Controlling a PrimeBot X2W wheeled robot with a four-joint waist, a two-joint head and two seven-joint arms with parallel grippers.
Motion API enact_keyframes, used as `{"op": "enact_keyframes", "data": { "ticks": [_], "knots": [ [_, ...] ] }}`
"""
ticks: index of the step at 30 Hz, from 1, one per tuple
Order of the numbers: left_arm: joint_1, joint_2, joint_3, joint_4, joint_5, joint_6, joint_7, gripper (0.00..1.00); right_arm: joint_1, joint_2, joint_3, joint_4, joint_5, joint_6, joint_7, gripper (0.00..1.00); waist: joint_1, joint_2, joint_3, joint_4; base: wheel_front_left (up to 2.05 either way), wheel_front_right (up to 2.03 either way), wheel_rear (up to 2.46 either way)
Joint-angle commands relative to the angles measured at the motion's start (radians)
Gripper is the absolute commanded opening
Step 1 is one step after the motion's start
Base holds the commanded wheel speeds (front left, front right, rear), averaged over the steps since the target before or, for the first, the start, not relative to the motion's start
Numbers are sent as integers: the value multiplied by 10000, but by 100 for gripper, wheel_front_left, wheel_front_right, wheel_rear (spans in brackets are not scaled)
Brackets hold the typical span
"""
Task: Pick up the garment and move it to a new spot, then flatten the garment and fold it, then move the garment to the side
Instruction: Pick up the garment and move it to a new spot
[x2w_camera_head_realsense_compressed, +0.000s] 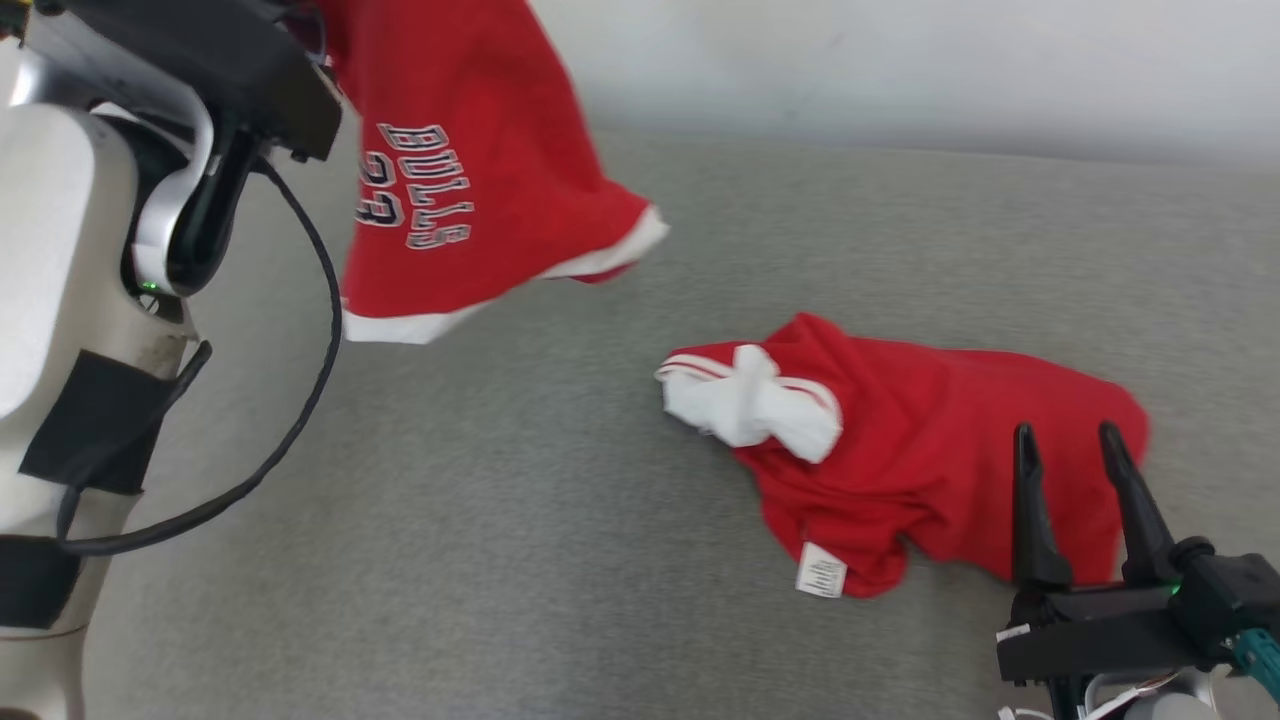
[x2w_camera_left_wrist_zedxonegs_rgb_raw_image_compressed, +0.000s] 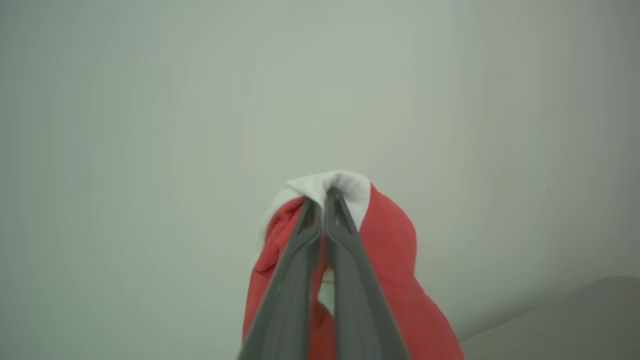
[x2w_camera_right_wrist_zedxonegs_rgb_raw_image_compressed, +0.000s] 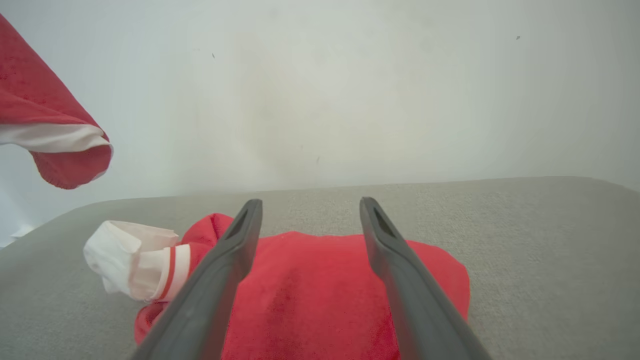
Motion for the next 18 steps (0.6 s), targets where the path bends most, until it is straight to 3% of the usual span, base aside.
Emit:
{"op": "enact_keyframes", "data": {
  "ticks": [1, 9, 18],
  "knots": [
    [196, -3, 110, -7, -50, 79, -139, 0, -149, -33, 41, -183, -154, -22, 93, 100, -1, 0, 779, 1429, 0, 0, 0],
    [638, 452, 665, 253, -343, 268, -649, 0, -345, -283, 247, -1183, -433, -22, 736, 100, -1, 0, 1183, 2749, 0, 0, 0],
    [762, 1413, 1253, 882, -422, 334, -1029, 0, -316, -573, 426, -1936, -469, -22, 1211, 100, -1, 0, 1548, 2898, 0, 0, 0]
  ]
}}
